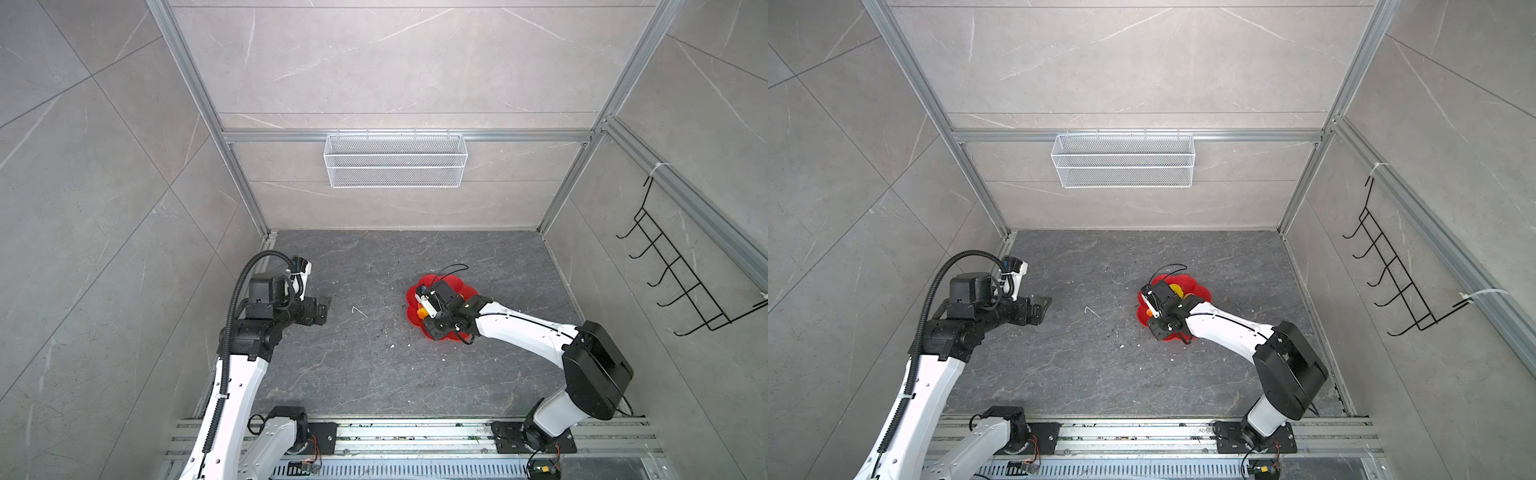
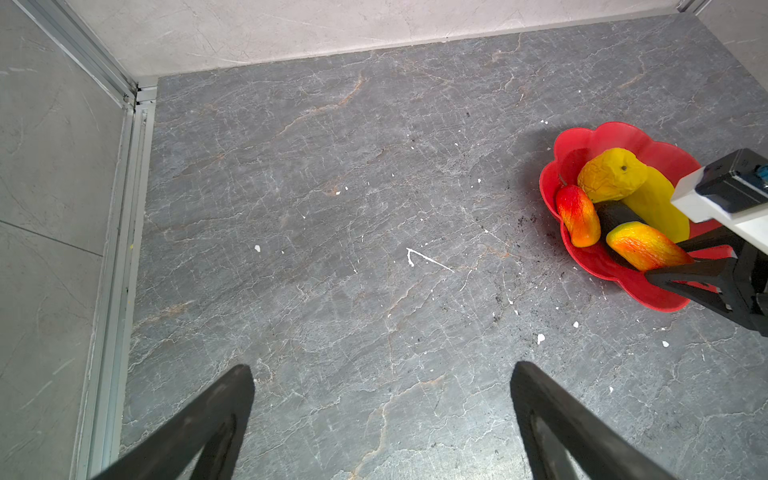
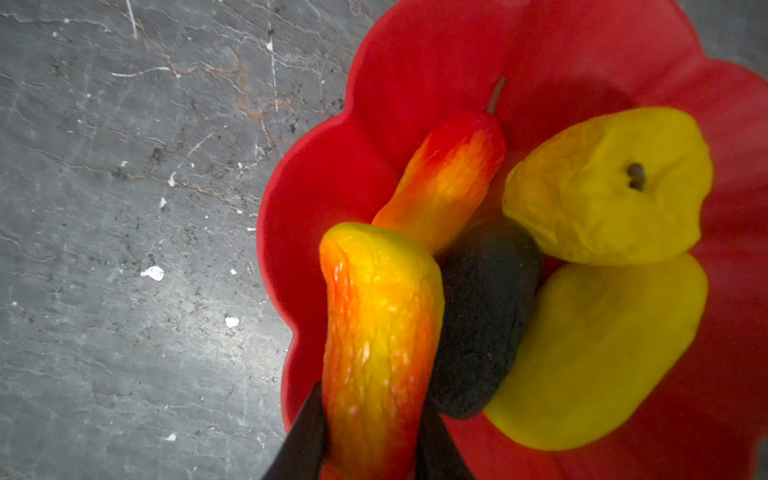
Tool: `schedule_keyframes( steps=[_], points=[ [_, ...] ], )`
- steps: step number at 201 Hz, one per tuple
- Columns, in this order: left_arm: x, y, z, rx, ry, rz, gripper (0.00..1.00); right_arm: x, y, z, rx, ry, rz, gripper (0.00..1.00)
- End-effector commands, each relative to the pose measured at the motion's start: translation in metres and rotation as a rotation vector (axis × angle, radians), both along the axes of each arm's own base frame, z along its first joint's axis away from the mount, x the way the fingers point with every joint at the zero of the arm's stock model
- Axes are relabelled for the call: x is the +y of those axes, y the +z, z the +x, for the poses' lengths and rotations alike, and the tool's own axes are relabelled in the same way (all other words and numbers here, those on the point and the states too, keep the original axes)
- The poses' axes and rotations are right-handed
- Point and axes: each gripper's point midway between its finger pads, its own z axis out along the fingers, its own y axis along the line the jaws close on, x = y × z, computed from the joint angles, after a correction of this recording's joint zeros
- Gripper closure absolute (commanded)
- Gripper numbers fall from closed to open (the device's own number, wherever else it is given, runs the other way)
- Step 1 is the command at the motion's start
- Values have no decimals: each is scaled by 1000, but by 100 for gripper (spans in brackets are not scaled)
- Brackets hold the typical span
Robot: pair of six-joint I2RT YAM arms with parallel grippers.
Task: Place and organize the fake fruits in the fruit bowl
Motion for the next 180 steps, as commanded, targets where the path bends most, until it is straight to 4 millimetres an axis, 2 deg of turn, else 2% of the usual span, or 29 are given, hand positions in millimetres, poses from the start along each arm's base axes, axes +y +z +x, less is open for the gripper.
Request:
schedule_keyframes(
  steps=[1,35,60,87,101,109,116,143,161,176,180],
  points=[
    [-2,8,1,-24,-9,-18,0,-6,-10,3,7,-36,-18,66],
    [-2,7,2,-23,-7,-17,0,-5,-4,5,-5,-29,-14,47],
    [-1,7,2,-21,-5,-15,0,-7,9,9,-42,-30,-17,42],
    [-2,6,4,-19,-4,-16,0,-13,39,17,-121,-46,32,34],
    [-2,8,6,-21,-2,-17,0,-22,60,24,-174,-73,90,22],
    [-2,9,8,-24,0,-19,0,-29,73,29,-210,-93,138,10],
    [-2,11,9,-28,3,-25,0,-37,86,34,-249,-119,185,1],
    [-4,14,16,-41,5,-47,0,-87,132,53,-422,-263,341,0],
    [0,19,21,-52,43,-50,0,-139,157,64,-558,-424,435,0],
    [8,22,29,-79,108,-51,0,-190,169,66,-662,-605,511,0],
    [11,22,31,-88,128,-50,0,-202,167,65,-674,-646,526,0]
  ],
)
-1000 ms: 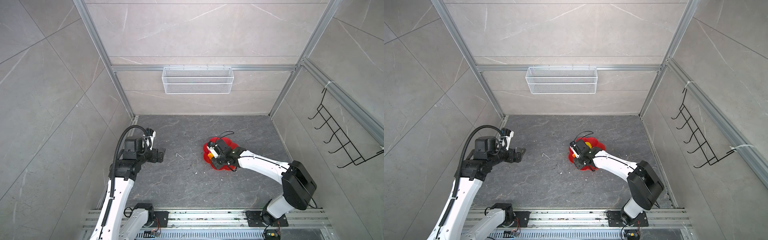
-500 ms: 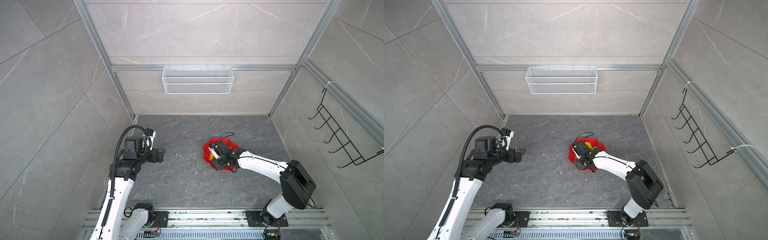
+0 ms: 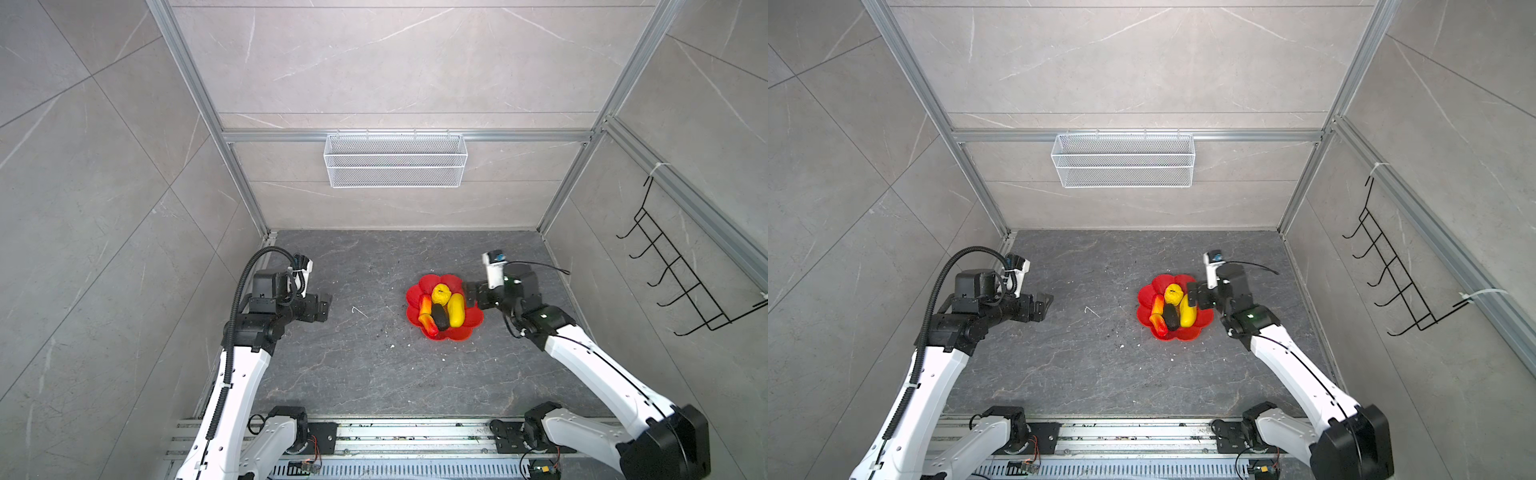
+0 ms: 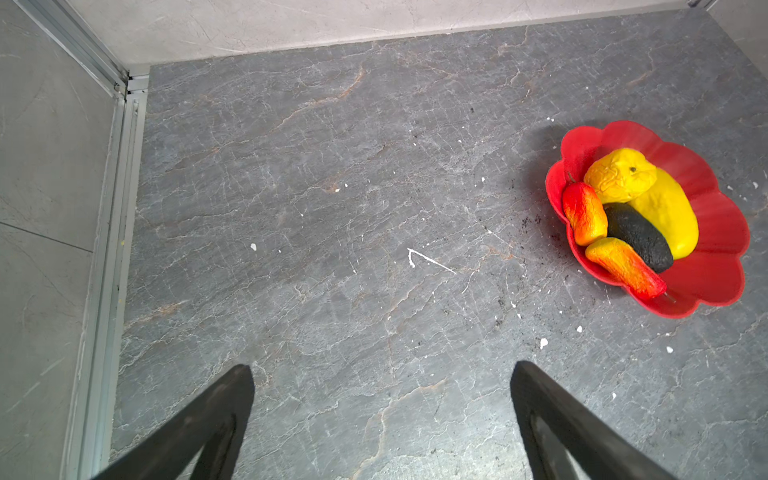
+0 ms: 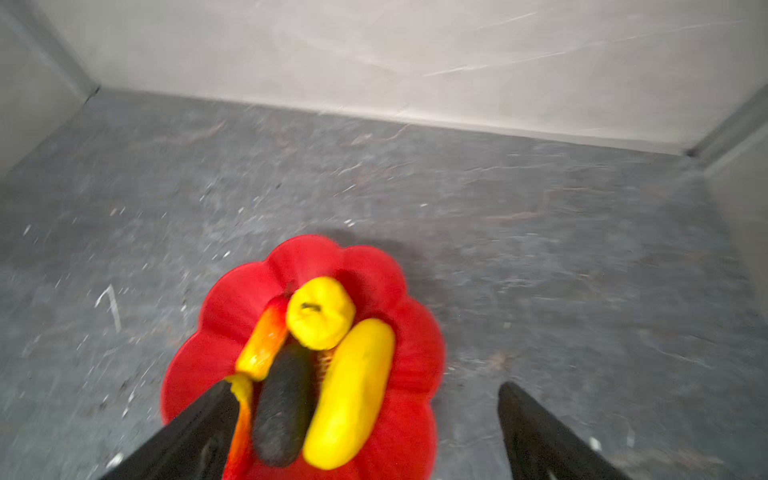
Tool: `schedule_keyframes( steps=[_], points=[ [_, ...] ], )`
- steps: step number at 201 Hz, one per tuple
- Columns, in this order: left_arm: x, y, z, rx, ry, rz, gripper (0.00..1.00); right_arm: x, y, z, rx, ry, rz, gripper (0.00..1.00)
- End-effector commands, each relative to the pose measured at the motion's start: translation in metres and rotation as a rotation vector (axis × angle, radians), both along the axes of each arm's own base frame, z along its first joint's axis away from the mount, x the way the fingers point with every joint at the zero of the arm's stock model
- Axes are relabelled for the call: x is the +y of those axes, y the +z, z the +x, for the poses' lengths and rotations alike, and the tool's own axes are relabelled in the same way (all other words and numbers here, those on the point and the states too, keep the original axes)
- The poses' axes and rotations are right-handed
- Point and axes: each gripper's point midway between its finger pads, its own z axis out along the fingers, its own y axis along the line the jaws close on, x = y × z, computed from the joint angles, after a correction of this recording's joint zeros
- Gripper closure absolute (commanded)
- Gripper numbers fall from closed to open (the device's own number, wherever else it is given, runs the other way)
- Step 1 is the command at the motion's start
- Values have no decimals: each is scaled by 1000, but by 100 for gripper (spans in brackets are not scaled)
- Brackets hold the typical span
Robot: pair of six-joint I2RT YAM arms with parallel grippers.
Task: Place and organize the fake fruits in the fruit bowl
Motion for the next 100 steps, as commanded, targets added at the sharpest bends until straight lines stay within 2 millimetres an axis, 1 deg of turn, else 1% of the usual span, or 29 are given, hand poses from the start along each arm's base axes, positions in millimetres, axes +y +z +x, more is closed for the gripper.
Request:
schedule_keyframes(
  steps=[1,4,14,28,37,49,64,80,100],
  points=[
    [12,28,19,-109,103,-27,0,-49,20,5,-151,-176,175,0],
    [14,28,20,-115,120,-29,0,-57,21,5,-164,-199,192,0],
    [23,27,26,-132,194,-41,0,-79,15,3,-172,-271,231,0],
    [31,23,35,-177,272,-60,0,-101,0,2,-158,-350,235,0],
    [39,18,44,-223,321,-61,0,-111,-11,1,-149,-396,226,0],
    [44,9,54,-294,351,-60,0,-120,-24,0,-158,-437,212,0],
    [50,-5,63,-366,387,-59,0,-127,-38,-1,-175,-468,192,0],
    [61,-26,69,-408,444,-35,0,-130,-50,-1,-176,-479,162,0],
    [72,-52,72,-424,490,20,0,-130,-65,-1,-180,-459,115,0]
  ],
)
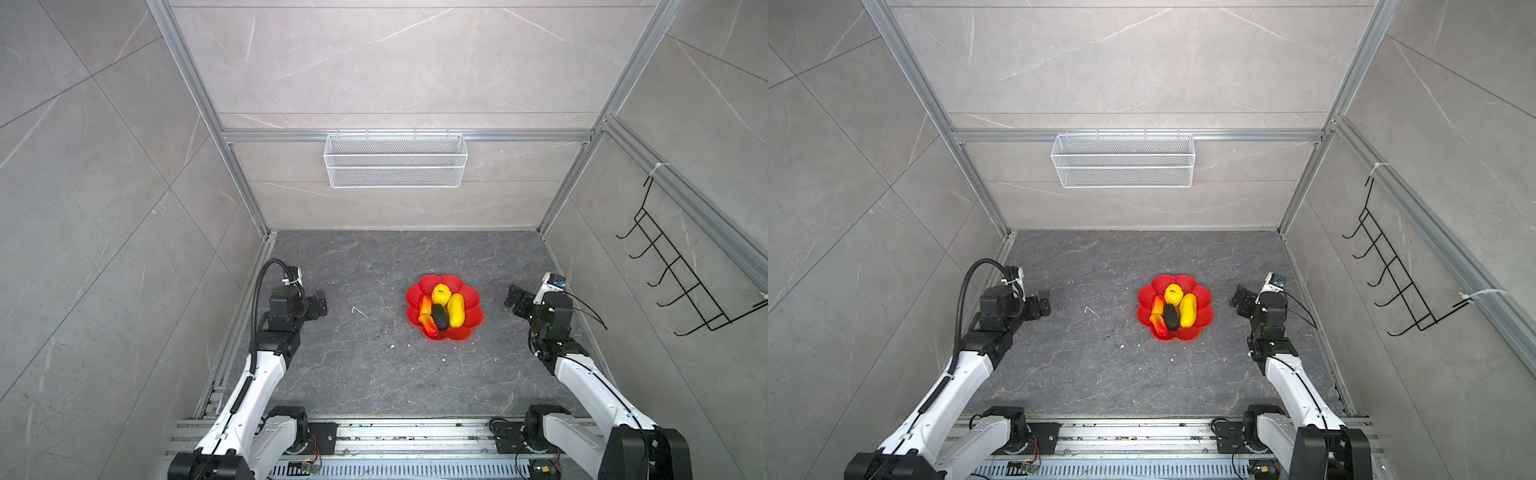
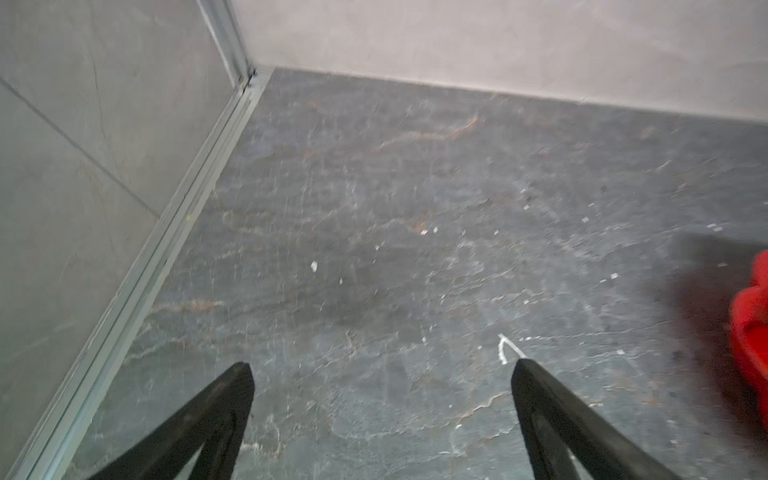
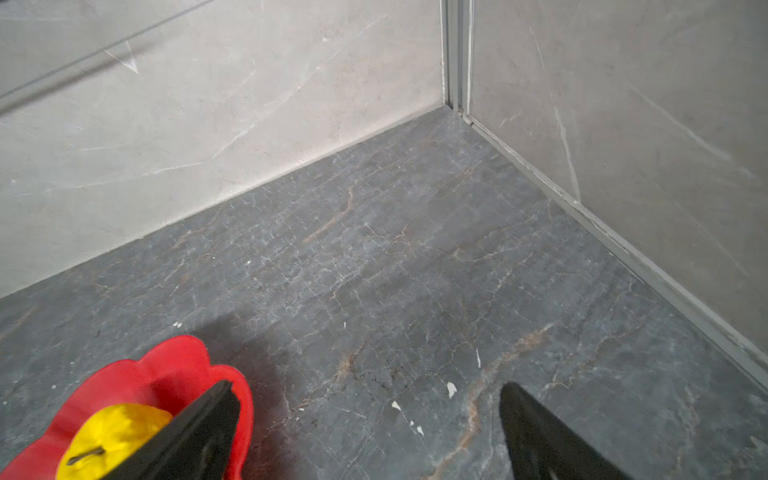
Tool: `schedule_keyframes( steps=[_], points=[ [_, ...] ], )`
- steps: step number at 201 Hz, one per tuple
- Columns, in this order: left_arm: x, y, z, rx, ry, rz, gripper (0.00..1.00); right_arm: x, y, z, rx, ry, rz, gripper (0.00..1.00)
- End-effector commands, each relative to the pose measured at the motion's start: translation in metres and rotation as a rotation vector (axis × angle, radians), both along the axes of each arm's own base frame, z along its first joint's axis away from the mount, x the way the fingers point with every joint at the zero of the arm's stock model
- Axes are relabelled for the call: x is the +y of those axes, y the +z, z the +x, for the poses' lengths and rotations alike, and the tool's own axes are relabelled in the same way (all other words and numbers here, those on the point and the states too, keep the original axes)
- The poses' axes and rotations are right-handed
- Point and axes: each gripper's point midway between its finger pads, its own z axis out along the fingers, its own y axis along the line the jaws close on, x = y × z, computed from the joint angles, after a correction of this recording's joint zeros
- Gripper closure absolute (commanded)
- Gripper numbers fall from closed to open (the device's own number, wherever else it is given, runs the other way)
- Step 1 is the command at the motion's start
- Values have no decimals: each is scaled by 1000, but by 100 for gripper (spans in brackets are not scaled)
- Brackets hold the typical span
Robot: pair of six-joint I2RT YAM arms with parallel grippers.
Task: Place and organize the fake fruits in the fruit bowl
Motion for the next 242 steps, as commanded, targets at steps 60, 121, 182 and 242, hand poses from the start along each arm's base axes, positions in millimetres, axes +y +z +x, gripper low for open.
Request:
schedule_keyframes(
  steps=[60,121,182,242],
  points=[
    [31,-7,41,-210,125,177,0,11,-22,7,-112,67,-150,0],
    [15,-28,63,-105,7,201,0,12,-47,37,-61,70,-213,0],
    [8,-59,58,-166,-42,191,0,21,-55,41,-25,106,-233,0],
    [32,-79,55,-130,7,37,0,29,-58,41,-35,144,-247,0]
  ],
)
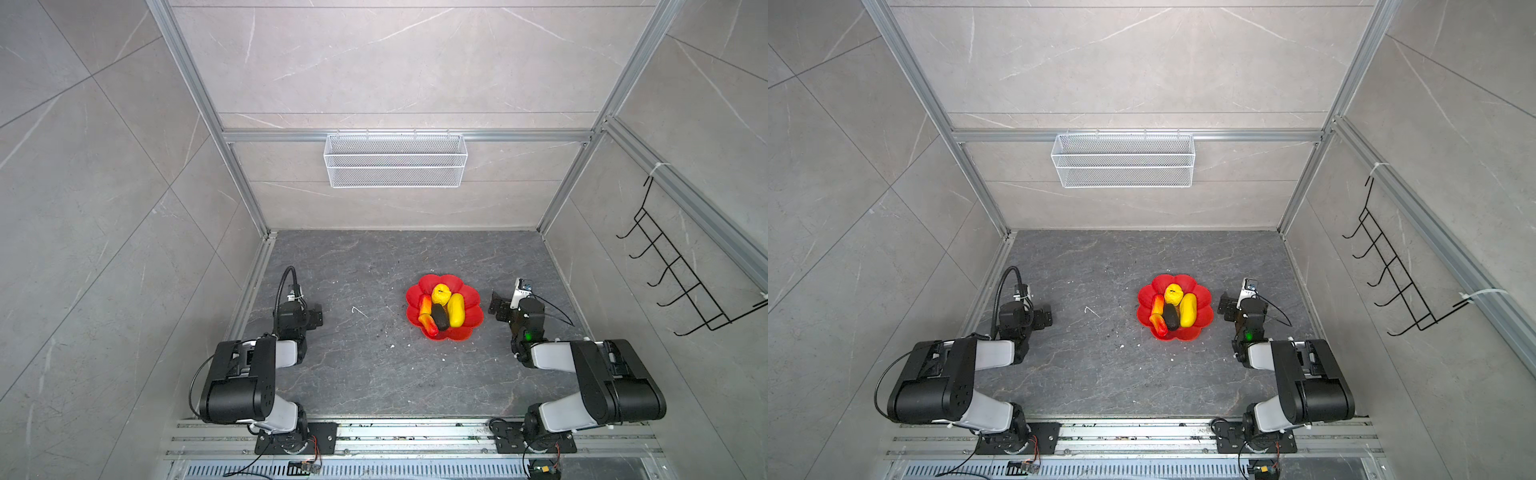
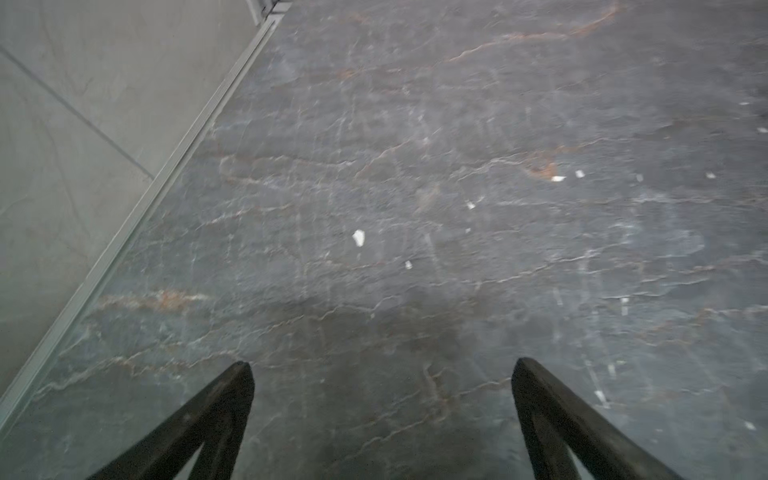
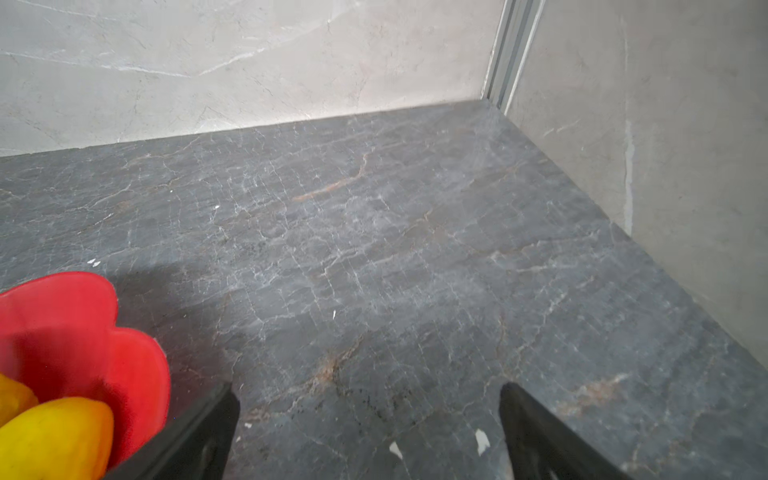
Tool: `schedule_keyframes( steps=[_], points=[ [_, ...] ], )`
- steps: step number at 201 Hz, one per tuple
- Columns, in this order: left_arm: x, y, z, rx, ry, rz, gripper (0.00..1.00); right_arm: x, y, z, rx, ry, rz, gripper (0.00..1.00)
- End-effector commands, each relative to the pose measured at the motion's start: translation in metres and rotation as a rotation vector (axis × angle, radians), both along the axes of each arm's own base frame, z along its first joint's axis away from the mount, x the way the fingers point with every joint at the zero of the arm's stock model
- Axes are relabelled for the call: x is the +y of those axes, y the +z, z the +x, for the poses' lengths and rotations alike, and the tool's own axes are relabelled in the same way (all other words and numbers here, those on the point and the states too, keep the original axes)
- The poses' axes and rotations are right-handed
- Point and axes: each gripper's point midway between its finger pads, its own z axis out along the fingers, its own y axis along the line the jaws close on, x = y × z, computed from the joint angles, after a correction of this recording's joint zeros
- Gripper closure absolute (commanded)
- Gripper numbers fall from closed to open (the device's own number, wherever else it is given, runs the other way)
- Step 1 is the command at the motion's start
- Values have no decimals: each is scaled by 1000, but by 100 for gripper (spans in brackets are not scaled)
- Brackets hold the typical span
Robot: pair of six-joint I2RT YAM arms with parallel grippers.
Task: Place and organize the fake fruits in the fruit bowl
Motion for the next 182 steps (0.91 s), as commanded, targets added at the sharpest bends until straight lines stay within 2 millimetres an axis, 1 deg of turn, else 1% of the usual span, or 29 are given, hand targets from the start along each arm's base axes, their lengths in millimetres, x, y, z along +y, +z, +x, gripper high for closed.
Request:
schedule_keyframes(
  steps=[1,182],
  points=[
    [-9,35,19,-144,-37,-50,0,6,8,6,-35,26,-20,0],
    [-10,35,19,-155,-47,-46,0,6,8,6,-32,27,-22,0]
  ],
)
